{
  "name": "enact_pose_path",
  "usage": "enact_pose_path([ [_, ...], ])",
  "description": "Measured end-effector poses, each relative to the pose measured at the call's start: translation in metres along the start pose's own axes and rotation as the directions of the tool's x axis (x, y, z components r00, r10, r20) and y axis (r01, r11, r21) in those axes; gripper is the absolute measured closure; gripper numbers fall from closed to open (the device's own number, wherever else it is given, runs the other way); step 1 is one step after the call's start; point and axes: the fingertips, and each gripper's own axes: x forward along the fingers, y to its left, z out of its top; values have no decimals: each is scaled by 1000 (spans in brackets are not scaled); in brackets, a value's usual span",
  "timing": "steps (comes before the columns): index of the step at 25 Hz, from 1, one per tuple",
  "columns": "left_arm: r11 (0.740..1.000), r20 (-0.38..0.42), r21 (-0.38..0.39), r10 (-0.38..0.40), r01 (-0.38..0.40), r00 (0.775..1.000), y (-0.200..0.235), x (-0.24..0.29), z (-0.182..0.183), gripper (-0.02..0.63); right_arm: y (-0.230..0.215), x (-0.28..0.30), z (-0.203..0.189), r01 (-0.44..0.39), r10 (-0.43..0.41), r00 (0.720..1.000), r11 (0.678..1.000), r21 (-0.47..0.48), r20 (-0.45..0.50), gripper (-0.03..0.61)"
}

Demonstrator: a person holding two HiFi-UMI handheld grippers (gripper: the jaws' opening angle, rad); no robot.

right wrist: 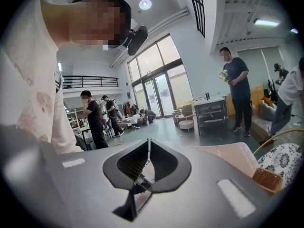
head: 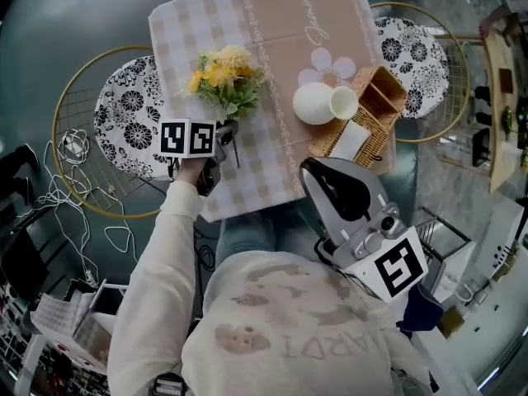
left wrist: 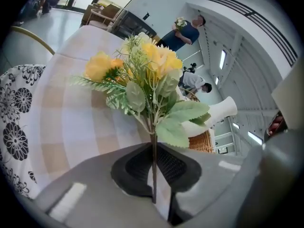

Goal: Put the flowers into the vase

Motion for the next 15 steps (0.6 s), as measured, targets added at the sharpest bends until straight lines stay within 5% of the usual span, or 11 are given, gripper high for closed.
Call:
enact_pose_path([
  [10,977,200,213,-36,-7,979,-51,-45,46,591,15,-12,20,16,-15,998,1000,-19,67,538],
  [15,935,267,354,-109,7,957,-101,-64,78,591,20,-28,27,60,-55,993,998,-37,109,538],
])
